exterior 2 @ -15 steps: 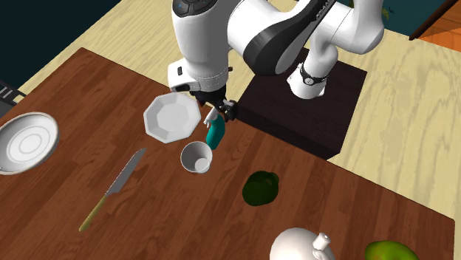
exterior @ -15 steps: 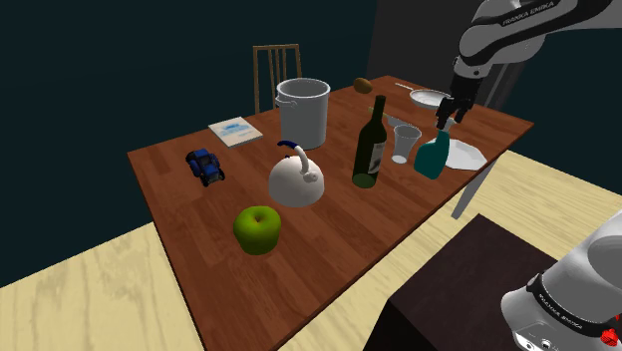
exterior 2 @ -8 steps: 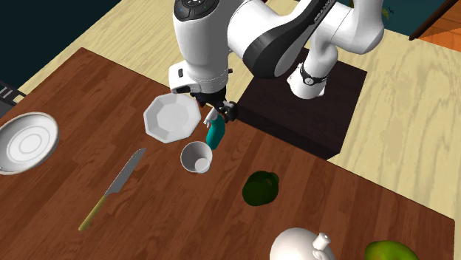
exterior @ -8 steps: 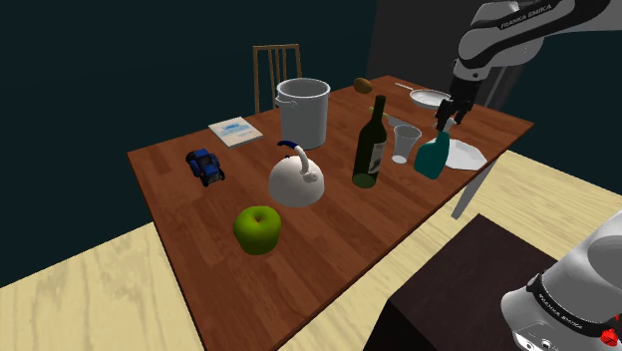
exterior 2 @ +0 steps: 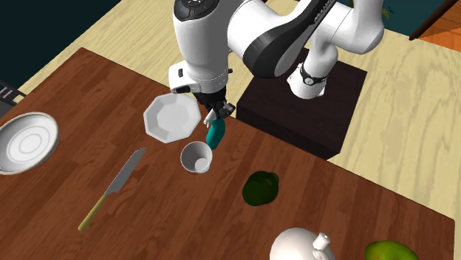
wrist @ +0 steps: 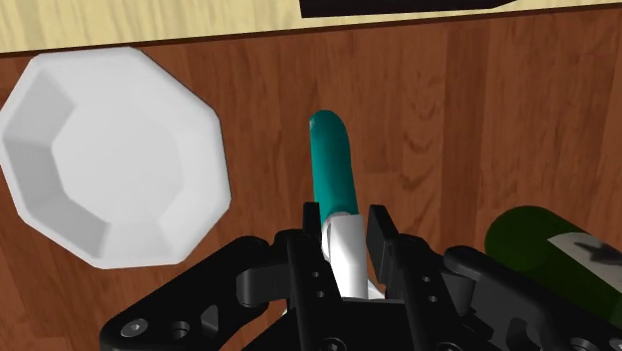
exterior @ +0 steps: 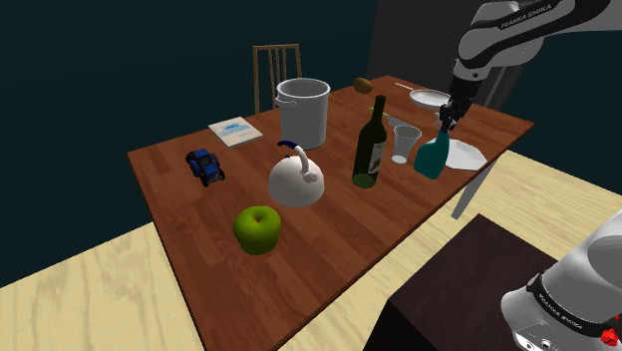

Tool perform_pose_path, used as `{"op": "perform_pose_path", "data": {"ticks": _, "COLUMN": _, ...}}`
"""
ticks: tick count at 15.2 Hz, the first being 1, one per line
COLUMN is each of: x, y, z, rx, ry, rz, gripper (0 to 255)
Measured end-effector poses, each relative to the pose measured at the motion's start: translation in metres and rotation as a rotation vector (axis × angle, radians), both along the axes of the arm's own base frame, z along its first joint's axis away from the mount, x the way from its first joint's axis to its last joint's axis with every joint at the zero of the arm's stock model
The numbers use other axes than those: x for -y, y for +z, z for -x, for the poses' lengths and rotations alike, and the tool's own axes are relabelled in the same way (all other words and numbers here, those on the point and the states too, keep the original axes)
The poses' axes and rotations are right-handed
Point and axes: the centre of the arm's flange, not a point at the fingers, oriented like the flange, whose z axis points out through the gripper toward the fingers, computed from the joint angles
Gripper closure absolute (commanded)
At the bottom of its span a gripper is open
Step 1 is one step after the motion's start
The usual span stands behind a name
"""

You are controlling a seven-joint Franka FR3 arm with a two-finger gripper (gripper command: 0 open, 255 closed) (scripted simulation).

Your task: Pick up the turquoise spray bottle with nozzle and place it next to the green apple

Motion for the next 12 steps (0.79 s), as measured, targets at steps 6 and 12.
{"op": "perform_pose_path", "data": {"ticks": 6, "x": 0.0, "y": 0.011, "z": 0.001, "rx": 0.0, "ry": 0.0, "rz": 0.0, "gripper": 255}}
{"op": "perform_pose_path", "data": {"ticks": 12, "x": 0.0, "y": 0.042, "z": 0.001, "rx": 0.0, "ry": 0.0, "rz": 0.0, "gripper": 255}}
